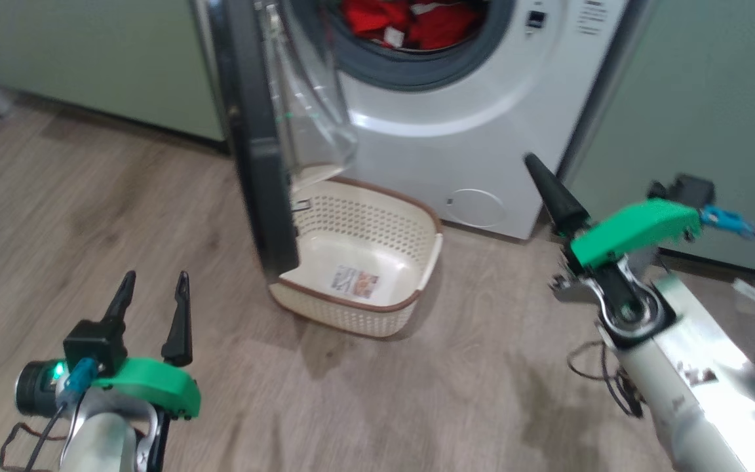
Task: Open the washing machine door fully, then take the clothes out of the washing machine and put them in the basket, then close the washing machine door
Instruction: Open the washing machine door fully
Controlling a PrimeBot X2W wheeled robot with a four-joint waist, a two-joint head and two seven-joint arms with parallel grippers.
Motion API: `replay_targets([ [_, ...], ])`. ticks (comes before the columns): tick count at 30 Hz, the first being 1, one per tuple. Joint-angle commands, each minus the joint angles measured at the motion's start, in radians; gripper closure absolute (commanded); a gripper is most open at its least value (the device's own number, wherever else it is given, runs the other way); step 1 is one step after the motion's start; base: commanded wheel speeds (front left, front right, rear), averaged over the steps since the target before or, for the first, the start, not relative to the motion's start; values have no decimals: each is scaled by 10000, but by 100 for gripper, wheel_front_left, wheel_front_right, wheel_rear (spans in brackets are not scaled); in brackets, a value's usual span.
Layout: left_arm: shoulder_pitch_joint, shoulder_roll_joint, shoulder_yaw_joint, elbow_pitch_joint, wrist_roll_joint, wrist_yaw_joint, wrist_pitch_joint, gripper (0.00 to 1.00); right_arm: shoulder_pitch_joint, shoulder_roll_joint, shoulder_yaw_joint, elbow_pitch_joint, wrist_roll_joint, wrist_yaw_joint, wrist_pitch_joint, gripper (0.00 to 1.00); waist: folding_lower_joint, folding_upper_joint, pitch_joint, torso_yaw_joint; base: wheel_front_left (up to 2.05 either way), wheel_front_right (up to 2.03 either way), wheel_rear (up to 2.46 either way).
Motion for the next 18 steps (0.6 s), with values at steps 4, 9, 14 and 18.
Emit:
replay_targets([
  [4, -230, 296, 534, -290, 112, -134, -94, 0, 417, -521, 351, -379, -756, 75, -1518, 0, 0, 0, -163, -832, 0, 0, 0],
  [9, -135, 202, 803, -281, 92, -159, -94, 0, 792, -1116, 963, -261, -2023, 75, -2881, 0, 0, 0, -168, -1311, 0, 0, 0],
  [14, -48, 38, 968, -274, 90, -170, -94, 0, 1045, -1260, 102, -673, -3790, 75, -3016, 0, 0, 0, -126, -1597, 0, 0, 0],
  [18, -12, -105, 1073, -274, 130, -195, -94, 0, 2011, -879, -1711, -1819, -6707, 75, -3021, 0, 0, 0, -101, -1714, 0, 0, 0],
])
